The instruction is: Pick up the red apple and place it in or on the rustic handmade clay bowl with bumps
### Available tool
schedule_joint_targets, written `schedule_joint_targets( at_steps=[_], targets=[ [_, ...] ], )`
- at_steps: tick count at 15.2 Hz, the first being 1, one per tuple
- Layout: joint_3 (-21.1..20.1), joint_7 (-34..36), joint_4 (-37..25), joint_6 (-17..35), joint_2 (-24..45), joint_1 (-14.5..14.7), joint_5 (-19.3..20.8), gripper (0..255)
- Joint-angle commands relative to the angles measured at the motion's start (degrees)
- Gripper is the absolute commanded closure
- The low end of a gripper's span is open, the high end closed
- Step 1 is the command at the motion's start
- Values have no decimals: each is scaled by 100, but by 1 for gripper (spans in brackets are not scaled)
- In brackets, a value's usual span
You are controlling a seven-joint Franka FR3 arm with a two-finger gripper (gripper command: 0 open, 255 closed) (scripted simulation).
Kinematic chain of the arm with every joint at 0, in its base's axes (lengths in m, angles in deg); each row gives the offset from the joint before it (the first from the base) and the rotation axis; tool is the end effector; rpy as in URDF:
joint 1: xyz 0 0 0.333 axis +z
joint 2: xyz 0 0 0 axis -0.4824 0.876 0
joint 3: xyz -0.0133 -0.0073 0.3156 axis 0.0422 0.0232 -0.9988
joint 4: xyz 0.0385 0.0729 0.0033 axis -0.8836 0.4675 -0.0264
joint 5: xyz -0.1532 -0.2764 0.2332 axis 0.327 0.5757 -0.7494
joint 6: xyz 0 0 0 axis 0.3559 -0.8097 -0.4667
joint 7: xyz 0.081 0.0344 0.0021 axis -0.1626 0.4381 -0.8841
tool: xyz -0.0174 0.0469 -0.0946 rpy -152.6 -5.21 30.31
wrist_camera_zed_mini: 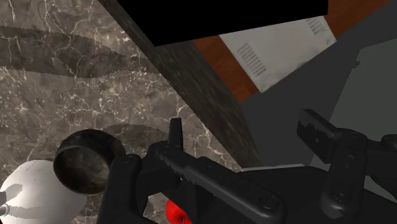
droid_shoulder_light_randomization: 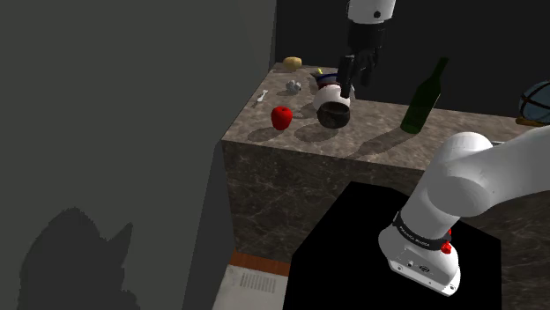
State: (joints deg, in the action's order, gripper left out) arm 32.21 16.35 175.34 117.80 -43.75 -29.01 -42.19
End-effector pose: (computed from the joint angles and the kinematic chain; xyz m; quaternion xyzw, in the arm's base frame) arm 0.2947 -0.0030 0.5847 0.9963 -0.0667 -0.0172 0.0513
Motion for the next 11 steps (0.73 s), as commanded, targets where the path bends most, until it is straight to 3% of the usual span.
schedule_joint_targets(
  at_steps=[1, 11],
  targets=[
    [0, 0, 0, 0, 0, 0, 0, 0],
    [480, -67, -743, 1342, 2089, -216, -79, 0]
  ],
)
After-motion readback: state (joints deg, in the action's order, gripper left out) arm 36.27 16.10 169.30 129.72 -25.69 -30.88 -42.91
